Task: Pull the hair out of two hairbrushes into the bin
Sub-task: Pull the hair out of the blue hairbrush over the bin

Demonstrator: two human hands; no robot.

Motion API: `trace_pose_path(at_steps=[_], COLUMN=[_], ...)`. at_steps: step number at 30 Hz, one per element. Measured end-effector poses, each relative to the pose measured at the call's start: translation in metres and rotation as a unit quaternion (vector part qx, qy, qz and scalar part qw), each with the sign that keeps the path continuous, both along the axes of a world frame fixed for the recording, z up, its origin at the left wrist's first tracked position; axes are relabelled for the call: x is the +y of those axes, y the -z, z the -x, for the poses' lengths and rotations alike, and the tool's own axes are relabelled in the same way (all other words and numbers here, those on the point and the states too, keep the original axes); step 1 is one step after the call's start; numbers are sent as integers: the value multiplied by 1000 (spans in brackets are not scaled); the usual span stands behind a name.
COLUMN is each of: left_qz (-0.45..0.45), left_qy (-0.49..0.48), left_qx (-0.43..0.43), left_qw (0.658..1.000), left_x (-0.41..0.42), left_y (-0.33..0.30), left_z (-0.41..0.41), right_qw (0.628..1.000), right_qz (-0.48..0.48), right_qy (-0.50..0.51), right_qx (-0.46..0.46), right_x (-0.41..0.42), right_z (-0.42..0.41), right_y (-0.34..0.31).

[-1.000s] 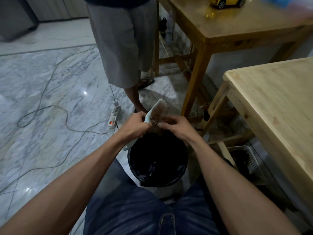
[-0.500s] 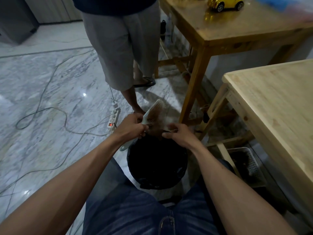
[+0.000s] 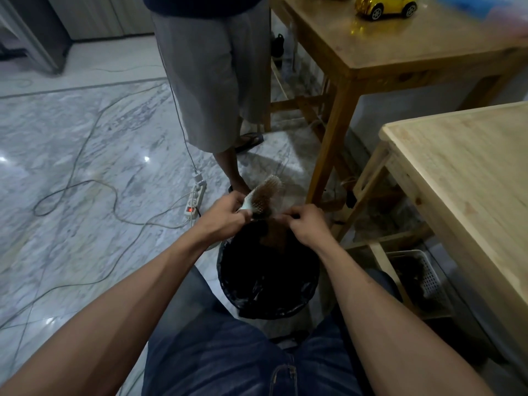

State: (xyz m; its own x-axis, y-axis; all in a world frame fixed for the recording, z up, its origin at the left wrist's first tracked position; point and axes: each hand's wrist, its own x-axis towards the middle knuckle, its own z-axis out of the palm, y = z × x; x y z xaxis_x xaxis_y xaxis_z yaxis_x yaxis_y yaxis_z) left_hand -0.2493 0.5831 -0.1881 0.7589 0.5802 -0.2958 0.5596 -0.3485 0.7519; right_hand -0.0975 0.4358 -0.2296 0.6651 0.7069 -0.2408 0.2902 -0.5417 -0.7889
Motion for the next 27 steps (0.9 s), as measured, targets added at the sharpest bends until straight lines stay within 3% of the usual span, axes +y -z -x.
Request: trace_pose_path(at_steps=[5,9,14,17,20,24,27], left_qz=[96,72,1,-55,-68,-58,-43], left_qy=[-107,-109,-22,10,20,27,-7], left_qx=[-96,-120,-48,10,20,-6,-38], left_qw=[985,984,999,998,997,998,998], left_x=[4,16,10,6,8,4,2], left_y=[-10,-27,-24,-20,-15,-19,-26], left_z=[-2,-3,-1,1,3,4,4], right_qw=[995,989,991,983,967,968,987], right_qz=[90,146,64,-55,-106,-133,-58], right_qy=[-16,-27,-88,-10,27,43,69], right_qx=[-27,-7,81,175,229,206,131], right_x=[-18,-27,-5,8,13,12,7], right_z=[-9,-9,-6,-8,-12,-9,-9], right_y=[15,23,-4,-22,-35,-30,-10])
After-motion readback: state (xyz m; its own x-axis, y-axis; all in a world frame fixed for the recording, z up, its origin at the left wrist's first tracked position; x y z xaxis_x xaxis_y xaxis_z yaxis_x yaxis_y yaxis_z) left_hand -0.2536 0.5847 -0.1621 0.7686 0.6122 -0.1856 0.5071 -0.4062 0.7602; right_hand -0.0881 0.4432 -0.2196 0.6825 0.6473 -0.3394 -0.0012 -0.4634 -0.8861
